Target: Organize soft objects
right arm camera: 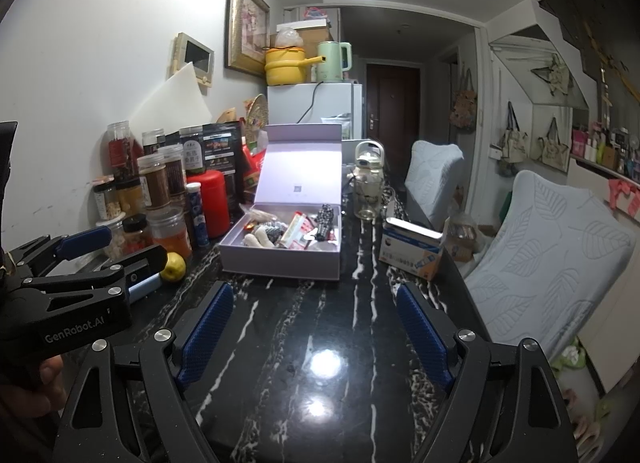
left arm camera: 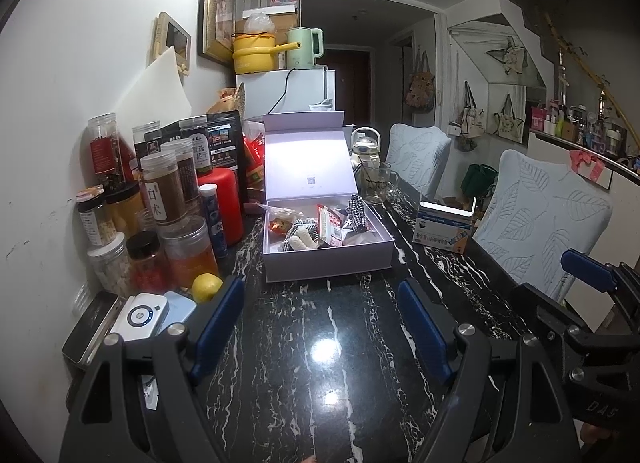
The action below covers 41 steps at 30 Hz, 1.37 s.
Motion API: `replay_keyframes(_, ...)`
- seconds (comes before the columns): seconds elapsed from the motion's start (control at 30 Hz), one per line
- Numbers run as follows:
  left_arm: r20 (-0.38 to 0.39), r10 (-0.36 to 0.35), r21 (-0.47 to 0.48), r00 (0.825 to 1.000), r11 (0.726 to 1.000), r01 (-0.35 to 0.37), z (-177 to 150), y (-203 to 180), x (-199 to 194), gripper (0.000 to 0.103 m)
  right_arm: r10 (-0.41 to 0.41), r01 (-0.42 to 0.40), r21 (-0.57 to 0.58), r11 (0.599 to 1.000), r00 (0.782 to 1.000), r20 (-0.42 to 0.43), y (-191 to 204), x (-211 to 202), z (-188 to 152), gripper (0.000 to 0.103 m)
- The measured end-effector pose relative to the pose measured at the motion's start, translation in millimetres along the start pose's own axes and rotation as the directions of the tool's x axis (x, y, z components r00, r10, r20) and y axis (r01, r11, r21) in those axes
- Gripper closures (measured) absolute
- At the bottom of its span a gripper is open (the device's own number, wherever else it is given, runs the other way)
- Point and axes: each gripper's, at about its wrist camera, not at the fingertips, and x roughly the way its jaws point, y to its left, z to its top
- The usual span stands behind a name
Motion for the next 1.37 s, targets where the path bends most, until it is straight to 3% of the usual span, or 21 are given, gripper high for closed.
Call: replay_keyframes(1.37,-0.025,0.005,0.014,1.000,1.000,-0.005,-1.9,0.1,7.1,0.024,-0.003,0.003,-0.005,1.000,1.000,-0.007,-6.6,1.9,-5.6,0.017)
